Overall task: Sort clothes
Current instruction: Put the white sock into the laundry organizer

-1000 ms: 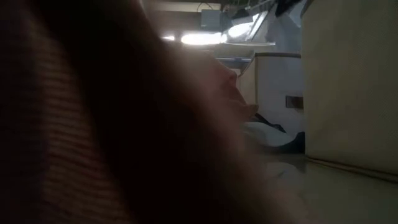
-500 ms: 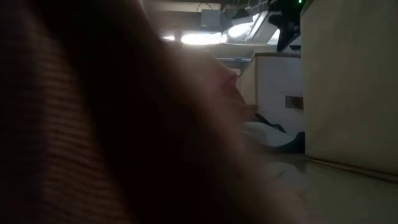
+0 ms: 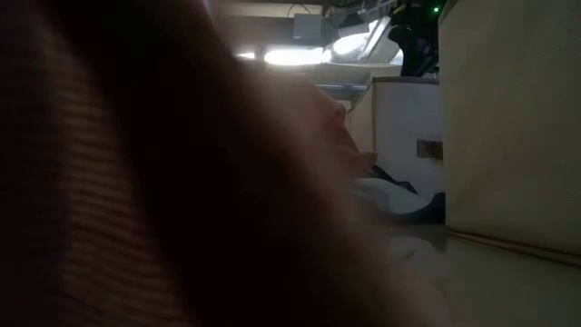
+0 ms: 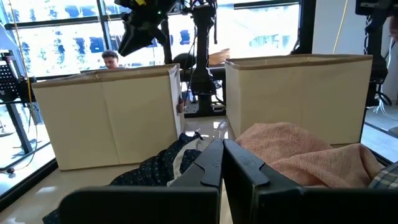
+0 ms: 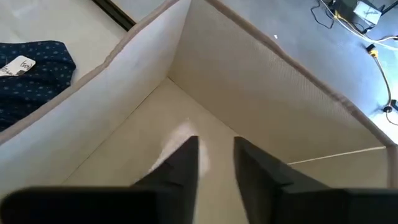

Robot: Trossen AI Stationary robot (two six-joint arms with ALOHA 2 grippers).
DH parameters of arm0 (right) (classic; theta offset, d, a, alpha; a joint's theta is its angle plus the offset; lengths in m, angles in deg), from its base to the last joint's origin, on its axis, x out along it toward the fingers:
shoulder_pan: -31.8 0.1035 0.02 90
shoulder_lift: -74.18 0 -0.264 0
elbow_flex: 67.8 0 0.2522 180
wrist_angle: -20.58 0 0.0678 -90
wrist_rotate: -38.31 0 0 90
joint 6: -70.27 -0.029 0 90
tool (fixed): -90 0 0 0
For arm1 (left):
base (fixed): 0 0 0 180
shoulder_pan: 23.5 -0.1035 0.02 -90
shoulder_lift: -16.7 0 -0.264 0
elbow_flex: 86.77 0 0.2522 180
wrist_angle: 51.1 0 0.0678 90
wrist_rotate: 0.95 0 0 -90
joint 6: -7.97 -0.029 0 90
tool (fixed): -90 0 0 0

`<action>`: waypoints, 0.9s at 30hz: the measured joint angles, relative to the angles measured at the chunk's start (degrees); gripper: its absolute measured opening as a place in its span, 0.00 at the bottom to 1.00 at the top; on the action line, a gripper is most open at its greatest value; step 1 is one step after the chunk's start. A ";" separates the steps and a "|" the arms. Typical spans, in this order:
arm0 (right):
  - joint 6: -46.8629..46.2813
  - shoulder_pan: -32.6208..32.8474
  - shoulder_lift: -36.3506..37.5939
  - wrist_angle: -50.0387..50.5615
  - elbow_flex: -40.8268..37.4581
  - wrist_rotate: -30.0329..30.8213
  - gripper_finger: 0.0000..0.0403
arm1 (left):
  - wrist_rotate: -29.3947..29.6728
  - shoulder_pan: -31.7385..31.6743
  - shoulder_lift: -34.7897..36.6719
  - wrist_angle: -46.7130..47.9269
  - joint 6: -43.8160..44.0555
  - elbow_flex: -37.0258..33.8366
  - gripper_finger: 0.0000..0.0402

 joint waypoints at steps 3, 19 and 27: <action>0.00 0.06 0.00 -0.50 0.00 -1.11 0.40 | -0.02 0.00 0.02 -0.01 0.01 0.00 0.00; 4.99 5.56 -3.00 -23.31 0.04 -19.89 0.55 | 0.01 0.02 0.01 -0.03 0.02 -0.02 0.00; 9.27 12.07 -9.62 -34.27 0.04 -20.81 0.55 | 0.01 0.00 0.01 0.00 0.02 -0.02 0.00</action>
